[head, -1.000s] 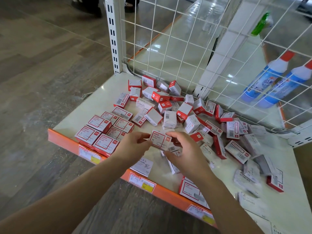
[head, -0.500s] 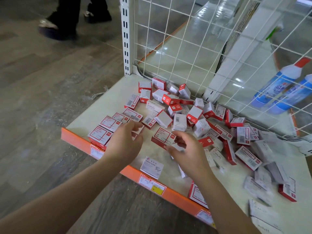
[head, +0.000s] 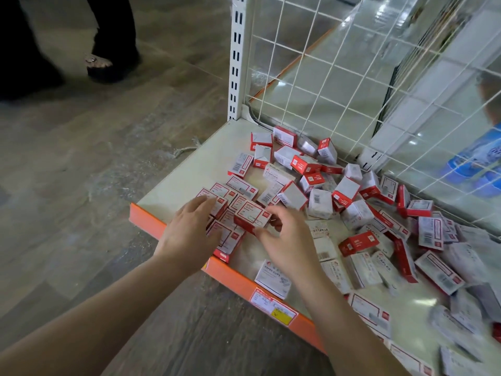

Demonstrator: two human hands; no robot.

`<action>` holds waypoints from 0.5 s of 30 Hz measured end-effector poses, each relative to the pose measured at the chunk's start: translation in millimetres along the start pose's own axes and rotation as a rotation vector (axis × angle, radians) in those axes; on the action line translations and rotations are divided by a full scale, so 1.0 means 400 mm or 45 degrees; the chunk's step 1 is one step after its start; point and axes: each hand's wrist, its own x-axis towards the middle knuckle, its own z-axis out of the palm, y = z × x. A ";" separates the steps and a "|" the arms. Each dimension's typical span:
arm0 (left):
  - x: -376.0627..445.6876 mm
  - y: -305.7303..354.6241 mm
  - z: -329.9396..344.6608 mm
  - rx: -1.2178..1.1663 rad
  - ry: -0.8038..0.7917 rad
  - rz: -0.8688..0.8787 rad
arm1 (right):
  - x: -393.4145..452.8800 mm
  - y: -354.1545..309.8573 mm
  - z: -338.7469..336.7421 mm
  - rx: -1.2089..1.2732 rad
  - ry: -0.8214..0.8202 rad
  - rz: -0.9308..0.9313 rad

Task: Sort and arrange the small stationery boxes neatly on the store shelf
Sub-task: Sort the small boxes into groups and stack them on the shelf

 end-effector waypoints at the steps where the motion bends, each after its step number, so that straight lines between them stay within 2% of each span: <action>1: 0.001 -0.002 0.000 -0.015 -0.007 0.007 | 0.003 -0.002 0.008 0.005 -0.008 0.003; 7: 0.006 -0.019 -0.003 -0.046 -0.022 0.022 | 0.017 -0.018 0.049 0.000 -0.114 -0.006; 15: 0.008 -0.020 -0.001 0.038 -0.037 0.083 | 0.019 -0.011 0.062 0.056 -0.115 -0.014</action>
